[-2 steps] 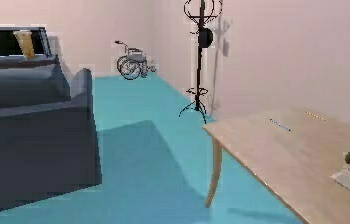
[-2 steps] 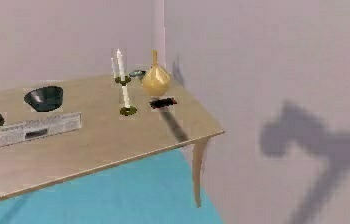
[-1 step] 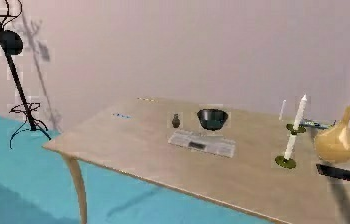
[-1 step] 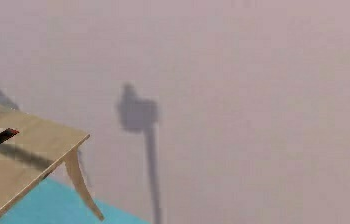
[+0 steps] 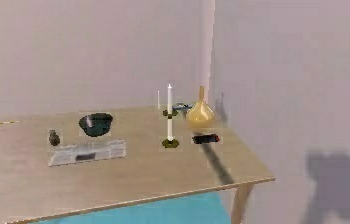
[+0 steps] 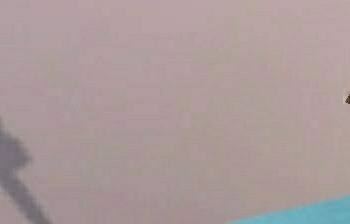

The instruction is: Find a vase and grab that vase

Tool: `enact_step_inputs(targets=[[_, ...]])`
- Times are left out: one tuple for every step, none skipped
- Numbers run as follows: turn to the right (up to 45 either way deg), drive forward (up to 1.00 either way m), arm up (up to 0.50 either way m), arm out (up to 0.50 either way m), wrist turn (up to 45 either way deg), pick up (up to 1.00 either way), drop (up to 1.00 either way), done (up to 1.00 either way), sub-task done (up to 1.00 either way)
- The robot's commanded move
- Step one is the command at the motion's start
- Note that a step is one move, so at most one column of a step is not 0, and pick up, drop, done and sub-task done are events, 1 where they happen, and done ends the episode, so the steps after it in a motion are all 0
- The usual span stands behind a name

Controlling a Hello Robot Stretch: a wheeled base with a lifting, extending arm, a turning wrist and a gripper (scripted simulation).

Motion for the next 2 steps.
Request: enact_step_inputs(targets=[[0.0,0.40,0.00,0.00,0.0,0.00,0.00,0.00,0.00],[-45.0,0.00,0.00,0.00,0.0,0.00,0.00,0.00,0.00]])
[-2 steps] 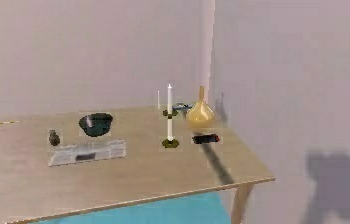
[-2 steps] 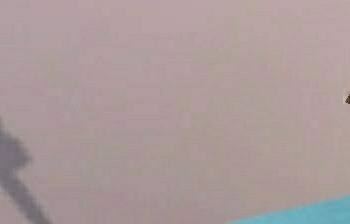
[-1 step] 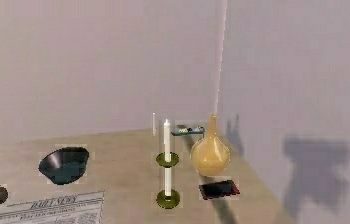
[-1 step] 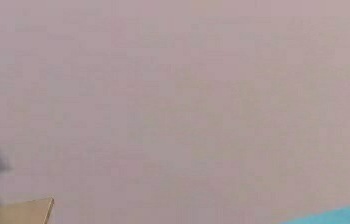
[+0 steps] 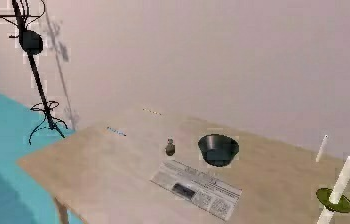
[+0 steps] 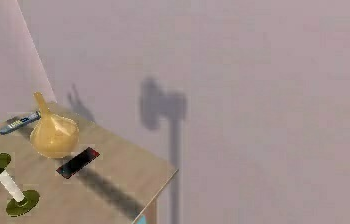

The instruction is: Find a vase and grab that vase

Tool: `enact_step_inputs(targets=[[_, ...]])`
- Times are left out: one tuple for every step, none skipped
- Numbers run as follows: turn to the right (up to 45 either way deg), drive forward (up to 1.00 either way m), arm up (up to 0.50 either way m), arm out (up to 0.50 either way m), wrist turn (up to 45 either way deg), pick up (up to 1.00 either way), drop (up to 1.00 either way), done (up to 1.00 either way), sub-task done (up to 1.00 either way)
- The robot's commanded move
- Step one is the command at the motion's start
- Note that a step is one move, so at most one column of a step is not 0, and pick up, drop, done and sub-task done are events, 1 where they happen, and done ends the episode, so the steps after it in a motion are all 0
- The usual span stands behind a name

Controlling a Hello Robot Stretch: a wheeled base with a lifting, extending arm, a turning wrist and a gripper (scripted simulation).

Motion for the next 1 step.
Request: enact_step_inputs(targets=[[-30.0,0.00,0.00,0.00,0.0,0.00,0.00,0.00,0.00]])
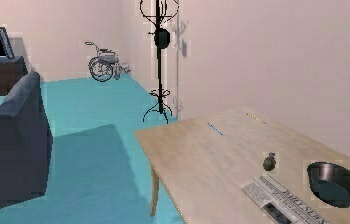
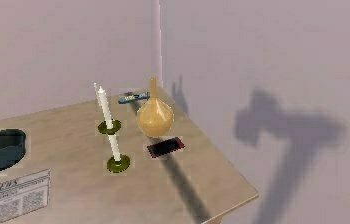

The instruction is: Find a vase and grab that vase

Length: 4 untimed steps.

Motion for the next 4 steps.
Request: enact_step_inputs(targets=[[0.0,0.00,0.50,0.00,0.0,0.00,0.00,0.00,0.00],[0.0,0.00,0.38,0.00,0.0,0.00,0.00,0.00,0.00],[0.0,0.00,0.00,0.42,0.0,0.00,0.00,0.00,0.00],[0.0,0.00,0.00,0.00,45.0,0.00,0.00,0.00,0.00]])
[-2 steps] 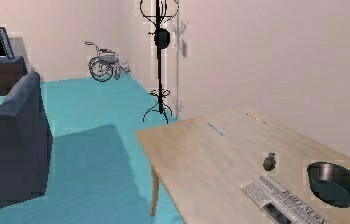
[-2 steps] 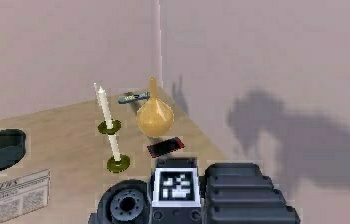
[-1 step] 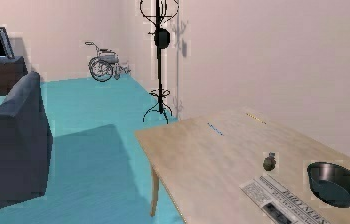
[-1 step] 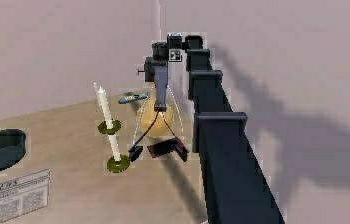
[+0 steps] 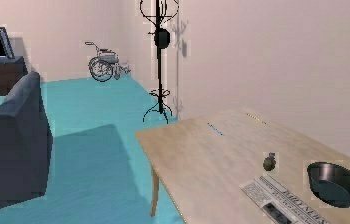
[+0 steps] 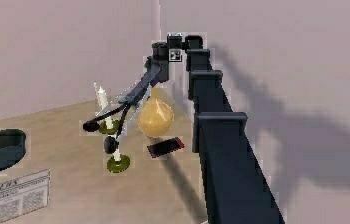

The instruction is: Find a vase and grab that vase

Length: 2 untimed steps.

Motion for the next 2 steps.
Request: enact_step_inputs(targets=[[0.0,0.00,0.00,0.00,45.0,0.00,0.00,0.00,0.00],[0.0,0.00,0.00,0.00,45.0,0.00,0.00,0.00,0.00]])
